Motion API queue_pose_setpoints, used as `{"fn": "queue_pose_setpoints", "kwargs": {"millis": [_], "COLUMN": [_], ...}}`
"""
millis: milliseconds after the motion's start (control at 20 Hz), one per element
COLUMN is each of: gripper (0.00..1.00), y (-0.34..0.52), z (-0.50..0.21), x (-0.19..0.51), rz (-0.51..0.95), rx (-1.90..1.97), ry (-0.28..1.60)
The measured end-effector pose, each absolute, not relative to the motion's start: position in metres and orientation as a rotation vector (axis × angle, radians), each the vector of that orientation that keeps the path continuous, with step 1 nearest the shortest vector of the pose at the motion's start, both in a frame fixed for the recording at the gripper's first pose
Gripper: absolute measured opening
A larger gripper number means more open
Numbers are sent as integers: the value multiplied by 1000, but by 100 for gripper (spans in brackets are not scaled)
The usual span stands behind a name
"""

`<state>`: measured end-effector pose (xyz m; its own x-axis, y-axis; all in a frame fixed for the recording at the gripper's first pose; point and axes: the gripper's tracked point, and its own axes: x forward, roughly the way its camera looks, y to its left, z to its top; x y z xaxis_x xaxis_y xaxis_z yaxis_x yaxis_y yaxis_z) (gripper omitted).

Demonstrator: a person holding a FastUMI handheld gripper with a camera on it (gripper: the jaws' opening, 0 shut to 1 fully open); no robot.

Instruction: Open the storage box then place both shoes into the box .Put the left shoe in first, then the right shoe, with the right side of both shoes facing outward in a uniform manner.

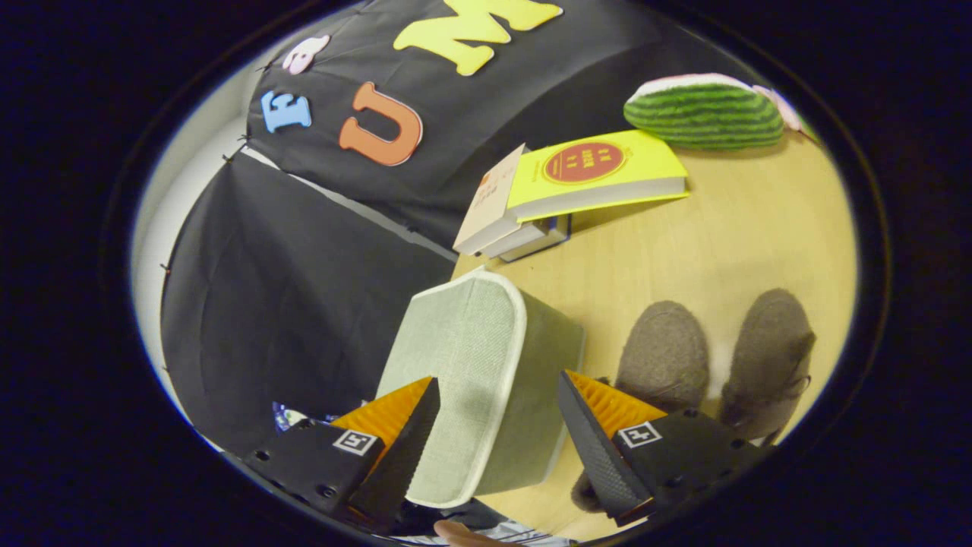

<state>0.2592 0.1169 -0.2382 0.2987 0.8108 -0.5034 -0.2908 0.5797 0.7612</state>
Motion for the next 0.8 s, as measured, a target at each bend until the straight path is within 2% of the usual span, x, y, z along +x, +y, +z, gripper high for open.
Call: {"fn": "queue_pose_setpoints", "kwargs": {"millis": [250,400,450,550,700,800], "gripper": [99,84,78,53,25,16], "y": [141,143,142,139,131,128], "z": [-237,-240,-245,-242,-232,-225], "x": [249,255,258,256,253,250], "rz": [975,1016,1005,1005,1008,994], "rx": [751,836,833,847,835,816], "ry": [1162,1194,1196,1196,1169,1152]}}
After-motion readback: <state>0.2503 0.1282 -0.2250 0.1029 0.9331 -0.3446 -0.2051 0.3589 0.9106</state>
